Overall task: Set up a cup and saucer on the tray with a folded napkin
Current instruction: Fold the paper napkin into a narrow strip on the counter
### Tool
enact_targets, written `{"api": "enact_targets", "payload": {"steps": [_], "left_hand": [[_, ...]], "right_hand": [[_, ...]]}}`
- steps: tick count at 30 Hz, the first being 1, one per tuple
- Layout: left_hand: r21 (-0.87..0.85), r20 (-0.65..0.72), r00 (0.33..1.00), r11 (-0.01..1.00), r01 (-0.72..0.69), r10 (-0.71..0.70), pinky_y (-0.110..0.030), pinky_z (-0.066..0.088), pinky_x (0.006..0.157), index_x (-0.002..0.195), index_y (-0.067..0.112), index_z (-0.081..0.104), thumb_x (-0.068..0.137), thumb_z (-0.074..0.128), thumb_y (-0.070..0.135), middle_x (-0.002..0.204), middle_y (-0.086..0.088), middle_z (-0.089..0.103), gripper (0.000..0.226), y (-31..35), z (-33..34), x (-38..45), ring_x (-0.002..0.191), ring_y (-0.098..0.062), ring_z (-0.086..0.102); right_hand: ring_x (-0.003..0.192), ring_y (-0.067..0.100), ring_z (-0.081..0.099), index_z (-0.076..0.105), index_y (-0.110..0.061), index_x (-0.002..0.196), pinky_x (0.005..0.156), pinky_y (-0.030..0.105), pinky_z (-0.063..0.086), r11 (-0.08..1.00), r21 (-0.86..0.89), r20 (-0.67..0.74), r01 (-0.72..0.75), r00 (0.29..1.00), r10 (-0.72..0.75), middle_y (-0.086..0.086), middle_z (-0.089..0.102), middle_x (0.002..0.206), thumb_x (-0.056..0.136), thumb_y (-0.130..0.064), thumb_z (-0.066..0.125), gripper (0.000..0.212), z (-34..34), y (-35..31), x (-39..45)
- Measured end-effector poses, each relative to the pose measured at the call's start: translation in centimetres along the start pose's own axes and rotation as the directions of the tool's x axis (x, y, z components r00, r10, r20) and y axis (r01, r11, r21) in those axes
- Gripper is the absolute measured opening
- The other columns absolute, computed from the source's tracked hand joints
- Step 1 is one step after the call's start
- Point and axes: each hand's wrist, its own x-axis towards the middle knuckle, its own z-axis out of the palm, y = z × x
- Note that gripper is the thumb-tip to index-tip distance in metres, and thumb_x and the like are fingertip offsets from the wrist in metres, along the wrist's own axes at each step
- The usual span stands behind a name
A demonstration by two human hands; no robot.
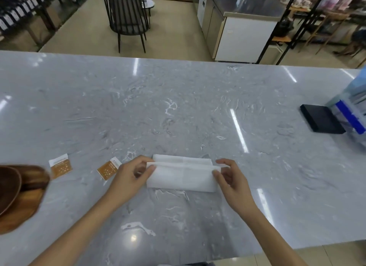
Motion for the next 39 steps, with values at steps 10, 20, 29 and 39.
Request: {"api": "enact_targets", "payload": {"steps": [10,20,29,39], "left_hand": [[0.144,-0.173,0.977,0.978,0.153,-0.128,-0.035,0.057,0.069,0.087,0.012,0.074,0.09,0.074,0.021,0.076,-0.002,0.075,0.01,-2.6,2.5,4.6,0.074,-0.022,0.072],[0.414,-0.272,0.962,0.903,0.118,-0.001,-0.036,0.055,0.073,0.106,0.016,0.067,0.087,0.074,0.023,0.103,-0.002,0.066,0.021,-2.7,3.6,4.1,0.088,-0.02,0.064],[0.707,0.162,0.972,0.666,-0.237,0.173,-0.047,0.026,0.124,0.148,0.009,0.047,0.102,0.036,0.037,0.159,-0.007,0.041,0.055,-1.4,8.4,3.8,0.152,-0.028,0.027],[0.801,0.202,0.979,0.574,-0.17,0.008,-0.042,0.008,0.128,0.161,0.014,0.001,0.102,0.011,0.049,0.171,-0.002,0.002,0.069,-3.4,7.6,3.7,0.157,-0.018,-0.002]], "right_hand": [[0.076,-0.006,0.066,0.054,-0.029,0.13,0.059,0.007,0.047,0.96,-0.083,-0.172,-0.266,0.953,0.249,-0.01,0.068,0.093,0.099,-0.037,0.063,0.034,3.3,3.0,4.9],[0.096,0.018,0.063,0.055,-0.013,0.135,0.077,0.025,0.046,0.884,-0.394,-0.262,-0.25,0.953,0.153,0.006,0.062,0.118,0.102,-0.036,0.057,0.04,4.2,2.4,3.9],[0.157,0.02,0.019,0.029,-0.021,0.161,0.127,0.045,0.02,0.62,-0.774,0.087,0.13,0.991,-0.1,0.001,0.029,0.168,0.108,-0.044,0.026,0.058,8.4,2.3,2.8],[0.159,0.011,0.0,0.007,-0.022,0.165,0.129,0.047,0.007,0.624,-0.773,0.131,0.118,0.991,-0.026,-0.005,0.008,0.173,0.106,-0.05,0.018,0.065,7.4,4.9,3.1]]}}
